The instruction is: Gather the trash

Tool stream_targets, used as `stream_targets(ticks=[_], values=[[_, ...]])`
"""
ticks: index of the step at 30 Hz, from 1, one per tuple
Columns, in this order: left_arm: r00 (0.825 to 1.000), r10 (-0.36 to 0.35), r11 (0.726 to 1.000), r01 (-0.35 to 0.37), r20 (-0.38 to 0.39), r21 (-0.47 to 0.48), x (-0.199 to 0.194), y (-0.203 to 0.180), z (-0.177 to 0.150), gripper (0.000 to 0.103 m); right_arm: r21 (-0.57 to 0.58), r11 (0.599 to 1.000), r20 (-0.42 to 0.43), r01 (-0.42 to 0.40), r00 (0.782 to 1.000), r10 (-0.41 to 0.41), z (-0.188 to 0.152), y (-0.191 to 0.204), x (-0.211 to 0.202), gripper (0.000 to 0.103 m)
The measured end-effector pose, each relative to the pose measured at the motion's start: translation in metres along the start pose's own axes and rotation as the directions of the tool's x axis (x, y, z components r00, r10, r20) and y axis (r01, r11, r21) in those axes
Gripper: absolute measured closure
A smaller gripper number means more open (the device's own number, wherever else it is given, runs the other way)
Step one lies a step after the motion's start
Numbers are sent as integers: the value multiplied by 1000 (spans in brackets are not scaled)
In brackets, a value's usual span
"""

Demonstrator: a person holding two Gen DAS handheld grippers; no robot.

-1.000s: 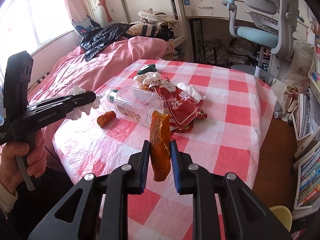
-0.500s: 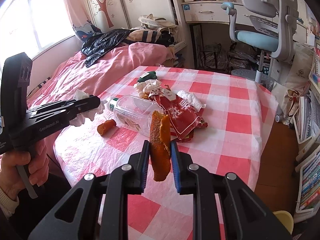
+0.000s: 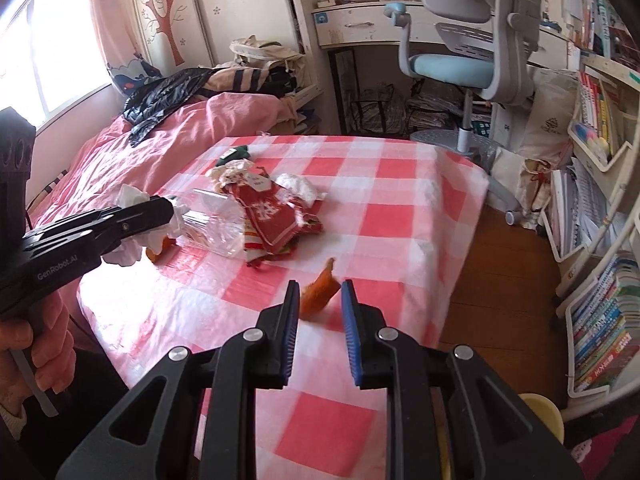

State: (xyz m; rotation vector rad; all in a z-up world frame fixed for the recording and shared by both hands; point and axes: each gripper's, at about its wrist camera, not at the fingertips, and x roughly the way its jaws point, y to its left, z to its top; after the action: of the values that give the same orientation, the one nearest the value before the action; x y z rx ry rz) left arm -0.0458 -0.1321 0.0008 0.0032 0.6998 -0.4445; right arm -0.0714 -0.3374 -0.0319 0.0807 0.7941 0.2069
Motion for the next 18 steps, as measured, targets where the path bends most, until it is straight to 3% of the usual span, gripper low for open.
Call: stream_targets(ticks=[5, 6, 7, 8, 9, 12, 14, 18], values=[[999, -34, 999, 34, -6, 38, 8, -36, -8, 91, 81, 995, -61, 53, 997, -48, -29, -52, -11, 79], [999, -33, 999, 33, -8, 40, 9, -38, -8, 91, 89, 994, -67, 65, 996, -59, -32, -58, -10, 75], [1000, -27, 999, 27, -9, 40, 10, -38, -9, 91, 86, 993, -66, 79, 995, -73, -33, -60, -9, 62], [1000, -22, 999, 23, -12, 36, 11, -36, -9, 91, 82, 994, -65, 76, 995, -71, -31, -62, -4, 56], [1000, -19, 999, 20, -15, 29, 12, -34, -9, 91, 75, 995, -69, 69, 996, -64, -28, -61, 1, 56], [1000, -16, 1000, 16, -26, -6, 15, -22, -8, 91, -69, 996, -63, 56, 996, -60, -13, -41, 14, 53], [999, -13, 1000, 12, -35, -20, 16, -15, -7, 91, -216, 976, -54, 27, 998, -40, -3, -24, 25, 43], [999, -13, 999, 11, -50, -43, 18, -3, -4, 91, -356, 934, -114, -42, 994, 1, 15, -13, 60, 40]])
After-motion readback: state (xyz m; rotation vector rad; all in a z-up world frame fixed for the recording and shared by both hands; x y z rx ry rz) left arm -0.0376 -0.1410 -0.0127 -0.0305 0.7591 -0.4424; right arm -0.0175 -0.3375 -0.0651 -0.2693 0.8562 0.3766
